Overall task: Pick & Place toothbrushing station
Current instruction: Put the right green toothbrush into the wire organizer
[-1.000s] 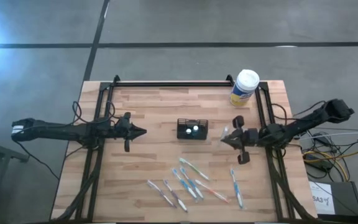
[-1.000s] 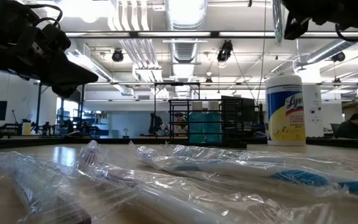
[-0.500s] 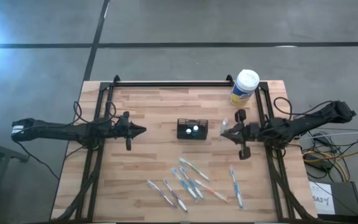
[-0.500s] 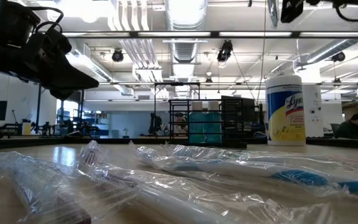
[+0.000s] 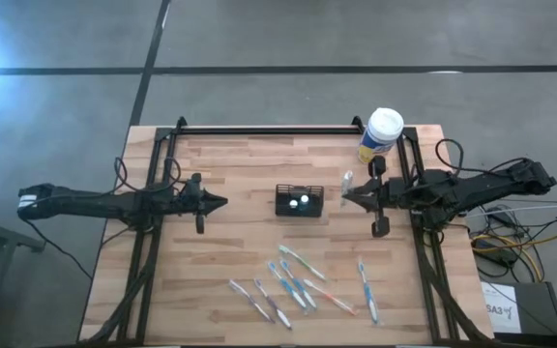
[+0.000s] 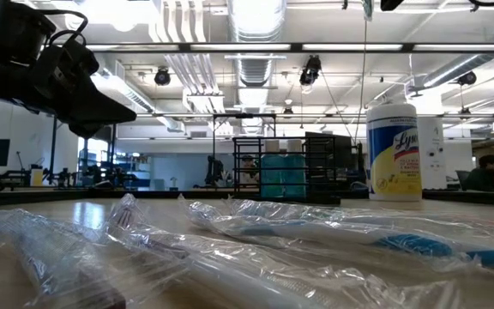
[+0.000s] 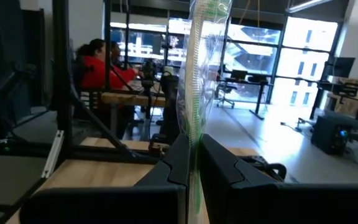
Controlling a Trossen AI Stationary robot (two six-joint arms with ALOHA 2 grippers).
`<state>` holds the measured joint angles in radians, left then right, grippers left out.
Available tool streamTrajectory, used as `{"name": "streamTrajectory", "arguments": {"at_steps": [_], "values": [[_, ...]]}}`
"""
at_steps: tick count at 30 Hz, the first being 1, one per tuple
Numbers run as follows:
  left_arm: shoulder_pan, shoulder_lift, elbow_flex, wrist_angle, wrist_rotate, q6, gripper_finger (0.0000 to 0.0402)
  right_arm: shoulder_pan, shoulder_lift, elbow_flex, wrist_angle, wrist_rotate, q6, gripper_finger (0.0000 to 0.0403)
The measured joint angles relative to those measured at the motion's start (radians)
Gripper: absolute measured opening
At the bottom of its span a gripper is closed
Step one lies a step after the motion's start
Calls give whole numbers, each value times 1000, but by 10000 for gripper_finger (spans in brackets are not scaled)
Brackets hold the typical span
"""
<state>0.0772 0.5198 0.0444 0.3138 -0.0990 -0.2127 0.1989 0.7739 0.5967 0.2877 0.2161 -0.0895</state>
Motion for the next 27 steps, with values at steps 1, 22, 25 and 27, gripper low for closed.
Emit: {"name": "streamTrajectory", "arguments": {"at_steps": [1, 22, 25, 27], "values": [[0, 0, 0, 0, 0, 0, 26, -5, 0, 2, 1, -10, 1, 13], [0, 0, 0, 0, 1, 0, 26, -335, 257, -242, 535, -197, 58, 13], [0, 0, 0, 0, 1, 0, 26, -370, 346, -303, 750, -198, 82, 13], [0, 0, 0, 0, 1, 0, 26, -387, 407, -332, 853, -194, 99, 13]]}}
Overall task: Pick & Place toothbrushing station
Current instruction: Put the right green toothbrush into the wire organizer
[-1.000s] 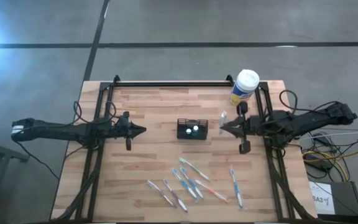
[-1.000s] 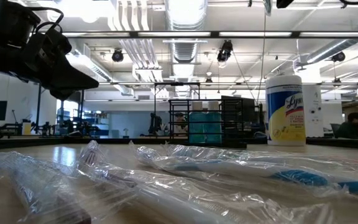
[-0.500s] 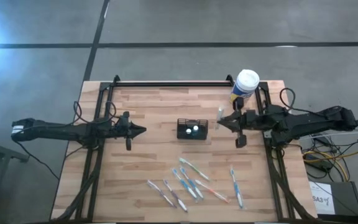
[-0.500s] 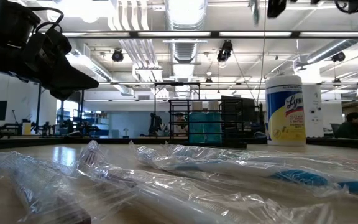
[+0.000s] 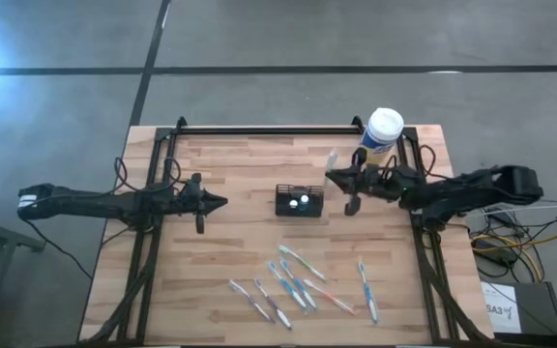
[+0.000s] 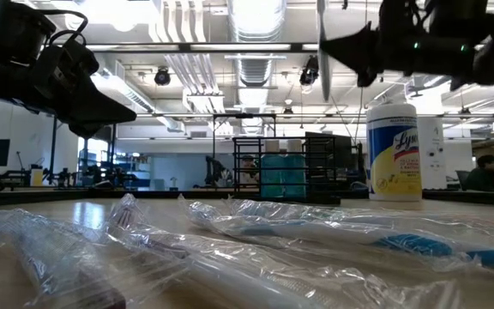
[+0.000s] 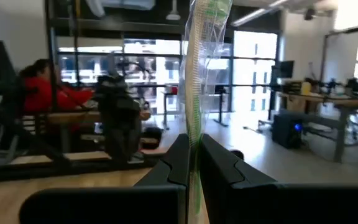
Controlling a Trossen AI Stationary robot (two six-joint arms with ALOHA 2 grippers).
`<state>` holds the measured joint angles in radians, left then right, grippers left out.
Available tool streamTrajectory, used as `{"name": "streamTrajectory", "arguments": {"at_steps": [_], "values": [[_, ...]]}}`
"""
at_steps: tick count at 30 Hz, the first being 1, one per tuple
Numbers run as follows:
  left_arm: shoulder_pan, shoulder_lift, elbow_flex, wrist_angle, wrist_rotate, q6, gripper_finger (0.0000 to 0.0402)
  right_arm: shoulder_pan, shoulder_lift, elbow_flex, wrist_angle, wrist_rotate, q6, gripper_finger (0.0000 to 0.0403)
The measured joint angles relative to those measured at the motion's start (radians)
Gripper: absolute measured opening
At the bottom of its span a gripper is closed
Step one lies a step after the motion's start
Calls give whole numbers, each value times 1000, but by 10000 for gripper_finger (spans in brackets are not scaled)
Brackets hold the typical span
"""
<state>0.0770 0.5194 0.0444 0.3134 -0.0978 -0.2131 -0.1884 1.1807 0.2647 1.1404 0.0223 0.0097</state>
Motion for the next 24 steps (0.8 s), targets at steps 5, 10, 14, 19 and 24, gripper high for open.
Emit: {"name": "streamTrajectory", "arguments": {"at_steps": [5, 10, 14, 19, 24], "values": [[0, 0, 0, 0, 0, 0, 26, -18, 140, -20, 111, 5, 15, 13], [0, 0, 0, 0, 0, 0, 26, -18, 266, 8, 164, 46, 7, 13], [0, 0, 0, -1, 0, 0, 26, -18, 355, 14, 230, 69, -5, 13], [0, 1, 0, -3, 2, 0, 26, -17, 429, 3, 297, 90, 17, 13], [0, 1, 0, -24, 2, 0, 26, -4, 489, -3, 337, 97, 13, 13]]}}
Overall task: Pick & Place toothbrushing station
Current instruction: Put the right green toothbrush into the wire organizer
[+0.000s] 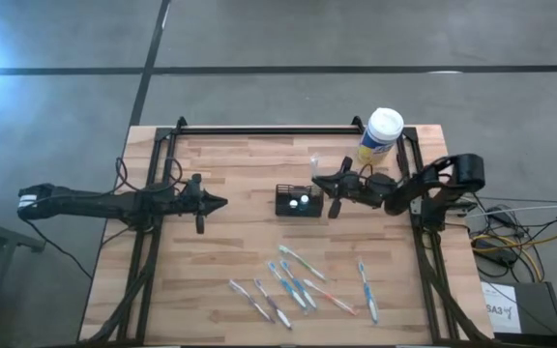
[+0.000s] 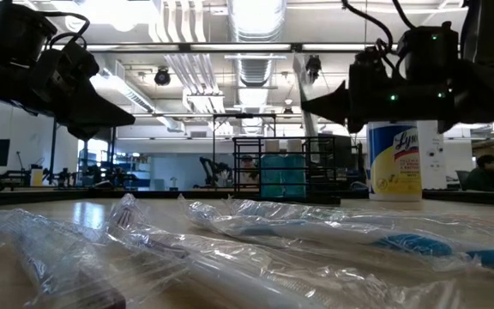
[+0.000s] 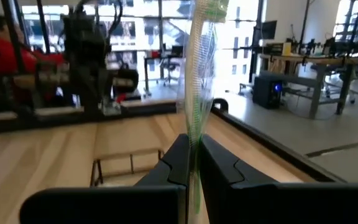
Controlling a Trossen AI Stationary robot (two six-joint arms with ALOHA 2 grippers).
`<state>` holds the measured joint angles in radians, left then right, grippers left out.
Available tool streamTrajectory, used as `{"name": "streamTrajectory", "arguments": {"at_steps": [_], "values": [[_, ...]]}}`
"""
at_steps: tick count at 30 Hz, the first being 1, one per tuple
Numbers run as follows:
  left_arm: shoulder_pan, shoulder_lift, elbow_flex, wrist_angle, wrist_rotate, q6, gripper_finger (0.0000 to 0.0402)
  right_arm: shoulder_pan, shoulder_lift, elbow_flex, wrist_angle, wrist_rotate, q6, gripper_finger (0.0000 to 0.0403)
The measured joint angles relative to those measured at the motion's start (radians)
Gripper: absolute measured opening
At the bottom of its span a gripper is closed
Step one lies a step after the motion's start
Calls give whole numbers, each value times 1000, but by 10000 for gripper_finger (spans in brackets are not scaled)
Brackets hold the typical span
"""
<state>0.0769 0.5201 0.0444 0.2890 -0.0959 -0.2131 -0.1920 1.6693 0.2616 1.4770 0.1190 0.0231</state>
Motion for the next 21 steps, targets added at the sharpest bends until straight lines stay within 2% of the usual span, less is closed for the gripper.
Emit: {"name": "streamTrajectory", "arguments": {"at_steps": [6, 16, 21], "values": [[0, 0, 0, 0, 0, 0, 26, 5, 50, 0, 18, 19, -22, 13], [0, 0, 0, 1, 2, -6, 26, 9, 55, -8, 16, 16, -20, 13], [0, 0, 0, 3, 2, -24, 26, 9, 55, -14, 15, 15, 9, 36]]}}
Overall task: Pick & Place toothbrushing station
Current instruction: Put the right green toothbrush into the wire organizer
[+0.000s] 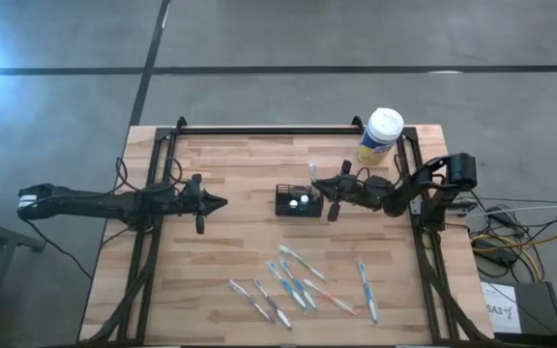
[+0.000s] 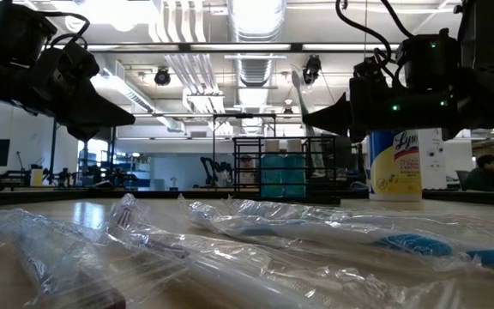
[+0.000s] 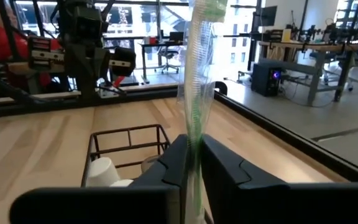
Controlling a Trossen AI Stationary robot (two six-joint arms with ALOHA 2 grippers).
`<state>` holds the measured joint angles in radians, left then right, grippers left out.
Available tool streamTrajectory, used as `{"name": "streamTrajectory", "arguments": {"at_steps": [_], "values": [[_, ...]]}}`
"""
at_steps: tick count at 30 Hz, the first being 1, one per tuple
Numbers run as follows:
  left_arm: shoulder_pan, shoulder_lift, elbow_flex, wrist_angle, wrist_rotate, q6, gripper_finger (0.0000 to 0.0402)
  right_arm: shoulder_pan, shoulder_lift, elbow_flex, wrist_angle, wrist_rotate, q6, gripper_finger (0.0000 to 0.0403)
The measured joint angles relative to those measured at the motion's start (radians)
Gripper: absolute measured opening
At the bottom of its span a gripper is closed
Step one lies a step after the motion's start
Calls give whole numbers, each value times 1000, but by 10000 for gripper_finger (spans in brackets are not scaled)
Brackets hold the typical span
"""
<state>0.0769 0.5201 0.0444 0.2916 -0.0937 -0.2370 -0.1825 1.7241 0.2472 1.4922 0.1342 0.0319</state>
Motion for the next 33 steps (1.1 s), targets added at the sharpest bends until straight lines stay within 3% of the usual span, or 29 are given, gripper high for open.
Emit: {"name": "streamTrajectory", "arguments": {"at_steps": [22, 33], "values": [[0, 0, 0, 0, 0, 0, 26, 2, -1, -1, -40, -4, 66, 188], [0, 0, 0, -1, 2, 0, 26, 14, -31, 0, -29, 27, 78, 203]]}}
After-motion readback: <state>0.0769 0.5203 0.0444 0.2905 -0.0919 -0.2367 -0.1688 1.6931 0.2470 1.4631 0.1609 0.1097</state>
